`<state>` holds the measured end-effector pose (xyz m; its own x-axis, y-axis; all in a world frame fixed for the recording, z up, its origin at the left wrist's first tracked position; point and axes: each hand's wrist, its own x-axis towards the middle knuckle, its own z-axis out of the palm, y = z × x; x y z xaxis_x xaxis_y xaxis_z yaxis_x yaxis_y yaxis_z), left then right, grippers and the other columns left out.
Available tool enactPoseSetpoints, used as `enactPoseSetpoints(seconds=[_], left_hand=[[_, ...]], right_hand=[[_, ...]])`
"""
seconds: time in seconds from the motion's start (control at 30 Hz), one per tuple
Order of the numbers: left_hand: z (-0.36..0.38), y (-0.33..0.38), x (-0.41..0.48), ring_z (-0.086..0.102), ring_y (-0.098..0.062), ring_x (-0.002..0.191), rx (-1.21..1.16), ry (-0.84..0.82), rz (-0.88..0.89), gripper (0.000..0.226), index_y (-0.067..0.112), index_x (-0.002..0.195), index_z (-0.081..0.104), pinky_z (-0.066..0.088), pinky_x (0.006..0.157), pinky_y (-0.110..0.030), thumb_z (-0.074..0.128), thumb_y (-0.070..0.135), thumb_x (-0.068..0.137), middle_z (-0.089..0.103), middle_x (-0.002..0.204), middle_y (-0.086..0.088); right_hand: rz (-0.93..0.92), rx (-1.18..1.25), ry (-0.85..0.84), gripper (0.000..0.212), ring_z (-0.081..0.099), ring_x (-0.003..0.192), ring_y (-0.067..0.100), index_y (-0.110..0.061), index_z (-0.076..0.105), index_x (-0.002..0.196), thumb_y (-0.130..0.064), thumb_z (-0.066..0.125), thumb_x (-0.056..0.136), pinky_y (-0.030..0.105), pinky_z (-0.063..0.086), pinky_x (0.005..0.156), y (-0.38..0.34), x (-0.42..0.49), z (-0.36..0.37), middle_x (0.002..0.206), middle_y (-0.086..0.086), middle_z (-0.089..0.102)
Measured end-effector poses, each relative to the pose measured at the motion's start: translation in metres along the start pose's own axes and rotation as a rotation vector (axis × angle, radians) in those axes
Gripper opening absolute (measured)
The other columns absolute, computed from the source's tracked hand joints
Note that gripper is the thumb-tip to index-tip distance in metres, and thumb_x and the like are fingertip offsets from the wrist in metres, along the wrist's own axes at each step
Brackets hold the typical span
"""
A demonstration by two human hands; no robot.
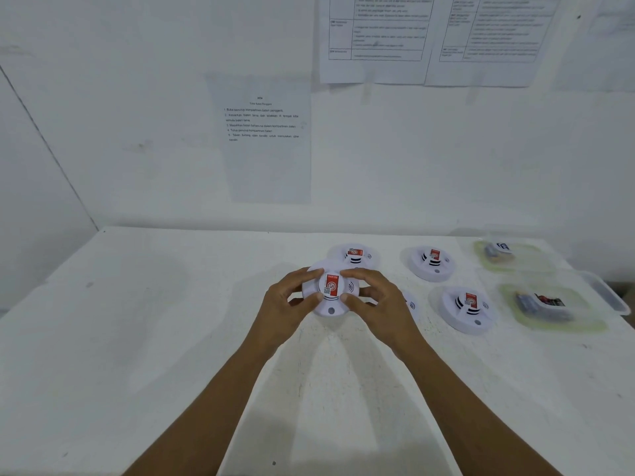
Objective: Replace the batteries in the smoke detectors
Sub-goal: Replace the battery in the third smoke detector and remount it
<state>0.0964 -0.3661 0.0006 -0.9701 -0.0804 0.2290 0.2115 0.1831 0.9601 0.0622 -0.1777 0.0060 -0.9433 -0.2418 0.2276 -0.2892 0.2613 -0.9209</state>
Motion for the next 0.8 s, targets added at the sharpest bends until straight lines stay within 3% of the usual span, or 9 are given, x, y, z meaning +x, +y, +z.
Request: enactPoseSetpoints(seconds=[0.13,0.37,0.5,0.8], left_hand=[[-0.0002,-0.0003,0.0009,0.06,0.0,0.111,0.002,-0.004,-0.002,0.038,0.027,0.122,0.062,0.05,0.083,-0.013,0.069,0.013,0.087,0.06,0.128,0.009],[-0.0004,-0.0002,0.0014,0.06,0.005,0.108,0.005,-0.009,0.009,0.038,0.025,0.122,0.061,0.049,0.081,-0.01,0.069,0.012,0.087,0.06,0.126,0.012],[-0.0009,-0.001,0.0017,0.061,-0.004,0.112,-0.002,0.0,0.013,0.039,0.028,0.121,0.062,0.05,0.084,-0.013,0.07,0.012,0.086,0.061,0.126,0.012],[-0.0018,-0.0024,0.0008,0.061,0.0,0.11,-0.013,-0.011,0.032,0.041,0.025,0.121,0.064,0.052,0.081,-0.015,0.073,0.009,0.084,0.061,0.127,0.01]], right_hand=[[0.016,0.0,0.004,0.037,0.063,0.107,0.014,-0.026,0.059,0.122,-0.023,0.071,0.087,0.024,0.053,0.09,0.0006,0.0005,0.0005,0.122,-0.01,0.06],[0.012,-0.023,0.019,0.044,0.064,0.105,0.014,-0.019,0.06,0.126,-0.022,0.073,0.085,0.017,0.053,0.085,0.0013,0.0007,0.0009,0.124,-0.008,0.061],[0.018,-0.017,0.007,0.043,0.063,0.108,0.014,-0.021,0.06,0.126,-0.023,0.074,0.085,0.027,0.055,0.092,0.0001,0.0006,0.0002,0.127,-0.007,0.061],[0.02,-0.017,0.007,0.044,0.063,0.107,0.013,-0.022,0.061,0.125,-0.025,0.075,0.084,0.03,0.055,0.092,0.0018,0.0006,0.0024,0.128,-0.008,0.06]])
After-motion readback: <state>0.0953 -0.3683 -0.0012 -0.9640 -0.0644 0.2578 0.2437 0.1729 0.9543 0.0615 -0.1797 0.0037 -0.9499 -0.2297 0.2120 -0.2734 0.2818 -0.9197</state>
